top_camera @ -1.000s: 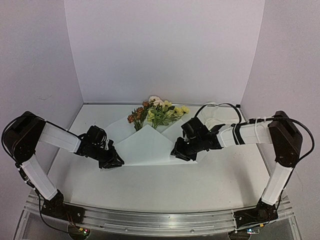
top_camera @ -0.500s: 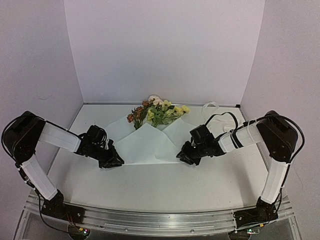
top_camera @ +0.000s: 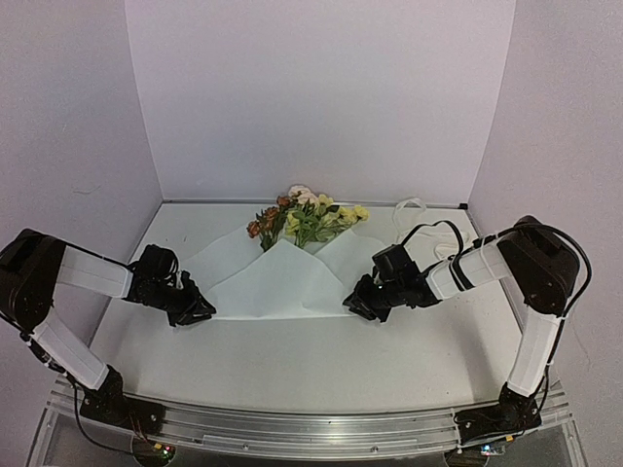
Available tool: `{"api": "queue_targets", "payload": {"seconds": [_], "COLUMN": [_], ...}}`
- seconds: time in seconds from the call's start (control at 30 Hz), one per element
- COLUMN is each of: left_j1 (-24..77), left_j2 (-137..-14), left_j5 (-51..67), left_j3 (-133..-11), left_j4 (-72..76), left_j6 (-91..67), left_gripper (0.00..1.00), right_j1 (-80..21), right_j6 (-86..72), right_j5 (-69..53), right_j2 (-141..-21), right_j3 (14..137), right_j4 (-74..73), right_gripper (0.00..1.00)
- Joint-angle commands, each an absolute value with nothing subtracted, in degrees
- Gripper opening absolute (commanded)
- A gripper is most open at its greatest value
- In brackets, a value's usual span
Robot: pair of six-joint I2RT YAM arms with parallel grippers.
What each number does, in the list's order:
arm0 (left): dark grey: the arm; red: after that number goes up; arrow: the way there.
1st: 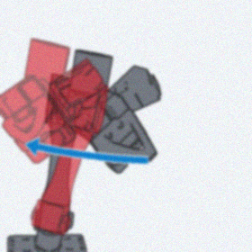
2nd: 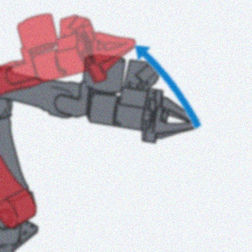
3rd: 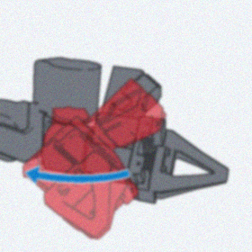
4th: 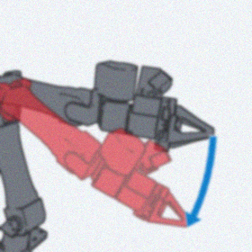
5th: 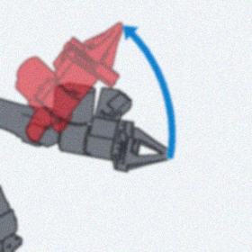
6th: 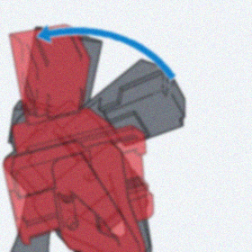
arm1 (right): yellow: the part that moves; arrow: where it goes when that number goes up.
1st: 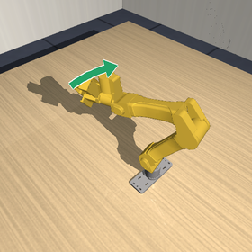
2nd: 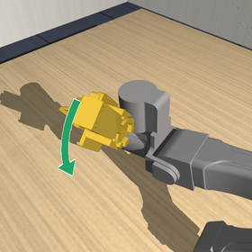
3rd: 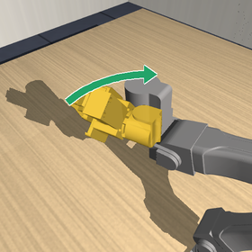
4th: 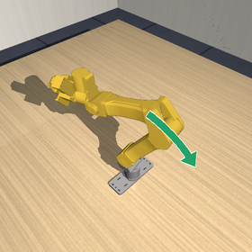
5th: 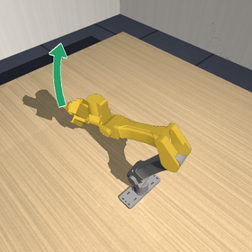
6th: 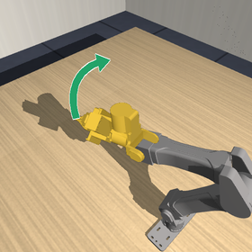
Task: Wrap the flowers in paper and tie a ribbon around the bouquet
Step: Press the fold line of the 1/4-folded wrapping paper.
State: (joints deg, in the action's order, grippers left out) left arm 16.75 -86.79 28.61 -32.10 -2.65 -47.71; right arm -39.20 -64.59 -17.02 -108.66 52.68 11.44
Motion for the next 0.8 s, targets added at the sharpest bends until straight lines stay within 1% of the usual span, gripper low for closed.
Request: {"api": "queue_targets", "payload": {"seconds": [0.0,0.17,0.27,0.37,0.57,0.77], "left_j1": [16.2,10.4,7.1,6.0,3.4,-2.2], "left_j2": [-80.9,-77.5,-78.5,-80.3,-81.9,-81.8], "left_j5": [28.2,27.9,29.5,30.5,29.0,26.0], "left_j3": [-31.3,-28.6,-28.1,-28.3,-26.8,-24.6], "left_j4": [-6.4,-8.7,-8.7,-8.1,-7.4,-8.8], "left_j6": [-46.4,-44.5,-42.3,-41.3,-42.3,-42.6], "left_gripper": [0.2,0.2,0.2,0.19,0.17,0.15], "right_j1": [-38.9,-38.9,-38.9,-38.9,-38.9,-38.7], "right_j6": [-65.0,-65.2,-65.3,-65.3,-65.4,-65.5], "right_j5": [-15.4,-15.2,-15.2,-15.1,-15.0,-15.0], "right_j2": [-110.7,-110.5,-110.4,-110.3,-110.1,-109.0], "right_j3": [51.0,50.4,50.2,50.1,49.9,48.5], "right_j4": [8.3,8.3,8.3,8.4,8.5,8.6], "right_gripper": [0.24,0.24,0.24,0.24,0.24,0.24]}}
